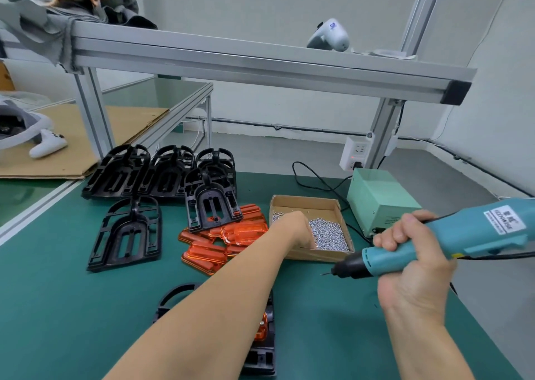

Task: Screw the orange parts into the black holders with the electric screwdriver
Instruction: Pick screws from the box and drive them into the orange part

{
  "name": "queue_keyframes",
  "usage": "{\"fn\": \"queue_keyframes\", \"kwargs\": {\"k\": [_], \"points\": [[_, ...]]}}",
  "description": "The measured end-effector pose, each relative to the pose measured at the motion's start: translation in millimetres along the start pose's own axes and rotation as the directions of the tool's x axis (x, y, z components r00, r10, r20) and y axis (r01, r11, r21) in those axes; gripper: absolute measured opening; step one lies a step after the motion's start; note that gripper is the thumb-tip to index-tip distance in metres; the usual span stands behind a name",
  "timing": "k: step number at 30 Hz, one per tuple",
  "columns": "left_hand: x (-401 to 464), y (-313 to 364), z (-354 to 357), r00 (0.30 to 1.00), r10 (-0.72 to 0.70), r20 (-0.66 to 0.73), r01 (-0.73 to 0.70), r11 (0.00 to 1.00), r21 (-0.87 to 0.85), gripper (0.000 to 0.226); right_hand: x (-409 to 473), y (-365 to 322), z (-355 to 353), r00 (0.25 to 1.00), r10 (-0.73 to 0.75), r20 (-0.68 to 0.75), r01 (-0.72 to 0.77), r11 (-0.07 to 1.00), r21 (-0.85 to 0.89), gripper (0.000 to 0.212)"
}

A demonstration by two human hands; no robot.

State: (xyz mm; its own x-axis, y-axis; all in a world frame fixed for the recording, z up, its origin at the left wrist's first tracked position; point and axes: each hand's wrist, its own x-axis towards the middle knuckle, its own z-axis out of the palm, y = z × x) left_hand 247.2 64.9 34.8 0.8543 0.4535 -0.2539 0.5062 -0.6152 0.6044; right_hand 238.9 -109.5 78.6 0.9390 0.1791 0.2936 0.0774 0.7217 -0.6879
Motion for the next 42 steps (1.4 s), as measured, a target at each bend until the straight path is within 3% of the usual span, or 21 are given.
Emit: {"fn": "queue_keyframes", "kwargs": {"k": [13, 17, 21, 25, 28, 36, 42], "points": [[-1.2, 0.5, 9.6, 0.994, 0.107, 0.004, -0.107, 0.984, 0.142, 0.013, -3.8, 6.6, -0.6, 0.999, 0.039, 0.037, -0.039, 0.999, -0.017, 0.017], [-10.1, -3.1, 6.5, 0.971, 0.181, -0.157, -0.178, 0.983, 0.032, 0.015, -3.6, 4.7, -2.8, 0.999, 0.036, 0.034, -0.035, 0.999, -0.028, 0.015], [-27.5, -11.2, -2.1, 0.943, 0.118, -0.311, -0.189, 0.960, -0.208, 0.016, -4.0, 3.7, -3.1, 0.999, 0.045, 0.026, -0.045, 0.999, -0.023, 0.015], [-53.7, -23.6, -12.9, 0.951, 0.003, -0.308, -0.200, 0.765, -0.612, 0.014, -5.5, 2.1, -1.4, 0.998, 0.045, 0.035, -0.044, 0.999, -0.021, 0.015], [-74.2, -34.6, -19.4, 0.958, -0.042, -0.283, -0.203, 0.599, -0.775, 0.015, -7.4, 1.8, 1.5, 0.997, 0.061, 0.052, -0.062, 0.998, 0.006, 0.015], [-119.9, -55.6, -24.7, 0.972, -0.062, -0.228, -0.179, 0.437, -0.882, 0.013, -16.3, 5.2, 15.6, 0.992, 0.085, 0.096, -0.089, 0.995, 0.037, 0.015], [-145.1, -64.2, -23.5, 0.982, -0.045, -0.185, -0.163, 0.300, -0.940, 0.027, -22.2, 0.5, 26.0, 0.988, 0.104, 0.118, -0.112, 0.991, 0.067, 0.015]]}}
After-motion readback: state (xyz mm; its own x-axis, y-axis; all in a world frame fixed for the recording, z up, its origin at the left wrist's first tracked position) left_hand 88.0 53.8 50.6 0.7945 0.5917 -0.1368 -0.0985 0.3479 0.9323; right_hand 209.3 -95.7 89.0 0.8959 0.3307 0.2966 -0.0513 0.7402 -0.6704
